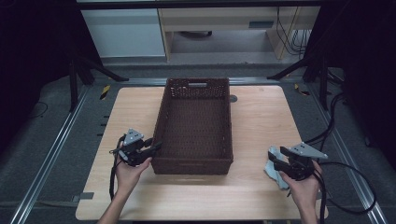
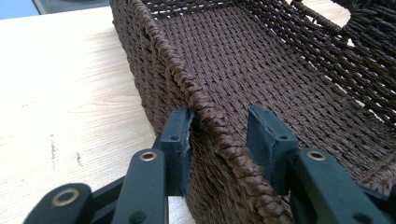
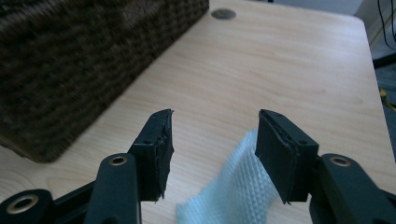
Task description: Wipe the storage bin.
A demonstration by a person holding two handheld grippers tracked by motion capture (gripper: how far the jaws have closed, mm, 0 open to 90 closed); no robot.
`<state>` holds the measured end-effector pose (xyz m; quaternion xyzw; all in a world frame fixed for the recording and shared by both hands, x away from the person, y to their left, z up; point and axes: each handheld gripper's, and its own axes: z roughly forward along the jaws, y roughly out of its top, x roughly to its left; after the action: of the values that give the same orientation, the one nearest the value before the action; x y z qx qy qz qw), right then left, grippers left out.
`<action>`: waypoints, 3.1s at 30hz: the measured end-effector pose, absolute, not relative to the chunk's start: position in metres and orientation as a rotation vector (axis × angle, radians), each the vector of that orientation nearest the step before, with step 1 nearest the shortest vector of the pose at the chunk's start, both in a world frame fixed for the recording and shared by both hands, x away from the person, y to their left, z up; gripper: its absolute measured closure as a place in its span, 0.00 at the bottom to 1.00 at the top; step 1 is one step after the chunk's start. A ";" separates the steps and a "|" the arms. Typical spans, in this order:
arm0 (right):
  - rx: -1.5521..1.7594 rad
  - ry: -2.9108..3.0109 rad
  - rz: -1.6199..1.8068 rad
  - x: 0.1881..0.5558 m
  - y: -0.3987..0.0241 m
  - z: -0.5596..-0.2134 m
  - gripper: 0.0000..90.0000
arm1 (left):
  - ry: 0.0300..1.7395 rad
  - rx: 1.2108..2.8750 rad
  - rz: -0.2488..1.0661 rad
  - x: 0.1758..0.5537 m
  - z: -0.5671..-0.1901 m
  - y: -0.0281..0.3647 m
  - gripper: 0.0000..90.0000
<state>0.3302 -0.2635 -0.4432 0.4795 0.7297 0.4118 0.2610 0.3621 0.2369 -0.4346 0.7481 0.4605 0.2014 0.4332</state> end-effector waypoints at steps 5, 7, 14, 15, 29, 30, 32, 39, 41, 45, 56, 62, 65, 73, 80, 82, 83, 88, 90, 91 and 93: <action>1.256 1.970 1.162 0.328 -0.253 -0.432 0.51 | 1.146 1.866 0.504 0.362 -0.435 0.237 0.66; 1.243 1.979 1.177 0.328 -0.248 -0.429 0.50 | 1.147 1.866 0.506 0.362 -0.435 0.237 0.66; 1.232 2.007 1.183 0.330 -0.238 -0.431 0.50 | 1.145 1.874 0.520 0.361 -0.434 0.236 0.67; 1.233 2.010 1.185 0.330 -0.237 -0.430 0.50 | 1.145 1.874 0.519 0.361 -0.434 0.236 0.68; 1.197 2.057 1.227 0.343 -0.216 -0.424 0.52 | 1.155 1.884 0.516 0.361 -0.432 0.235 0.72; 1.194 2.060 1.228 0.345 -0.213 -0.423 0.52 | 1.156 1.890 0.520 0.361 -0.431 0.234 0.72; 1.184 2.065 1.239 0.350 -0.207 -0.421 0.53 | 1.157 1.890 0.520 0.361 -0.431 0.234 0.73; 1.158 2.081 1.271 0.375 -0.186 -0.414 0.54 | 1.152 1.897 0.518 0.362 -0.430 0.234 0.74; 1.152 2.083 1.290 0.380 -0.180 -0.414 0.54 | 1.151 1.899 0.519 0.362 -0.430 0.234 0.74; 1.126 2.098 1.293 0.388 -0.170 -0.415 0.54 | 1.150 1.902 0.527 0.362 -0.430 0.234 0.74; 1.130 2.113 1.345 0.401 -0.158 -0.424 0.56 | 1.154 1.895 0.523 0.363 -0.430 0.233 0.74; 1.125 2.127 1.345 0.405 -0.149 -0.430 0.62 | 1.153 1.883 0.513 0.366 -0.431 0.234 0.75; 1.133 2.142 1.334 0.406 -0.146 -0.431 0.64 | 1.150 1.880 0.516 0.366 -0.431 0.234 0.74; 1.159 2.139 1.325 0.402 -0.146 -0.429 0.69 | 1.115 1.835 0.505 0.361 -0.428 0.240 0.59; 1.179 2.135 1.291 0.394 -0.143 -0.427 0.69 | 1.116 1.833 0.521 0.352 -0.424 0.247 0.63; 1.180 2.135 1.284 0.390 -0.142 -0.427 0.69 | 1.116 1.833 0.491 0.351 -0.425 0.247 0.70; 1.179 2.135 1.282 0.388 -0.141 -0.426 0.68 | 1.119 1.836 0.499 0.351 -0.424 0.247 0.73; 1.135 2.115 1.258 0.388 -0.141 -0.421 0.60 | 1.136 1.850 0.518 0.352 -0.422 0.246 0.76; 1.142 2.089 1.273 0.391 -0.142 -0.419 0.58 | 1.145 1.849 0.530 0.354 -0.422 0.248 0.77; 1.143 2.078 1.275 0.393 -0.143 -0.418 0.58 | 1.153 1.849 0.536 0.356 -0.421 0.249 0.78; 1.160 2.070 1.290 0.398 -0.143 -0.420 0.58 | 1.167 1.837 0.543 0.360 -0.422 0.252 0.80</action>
<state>0.3978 -0.1429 -0.4196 0.4192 0.7478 0.4660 0.2187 0.3596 0.2524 -0.4219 0.7377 0.4687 0.2180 0.4342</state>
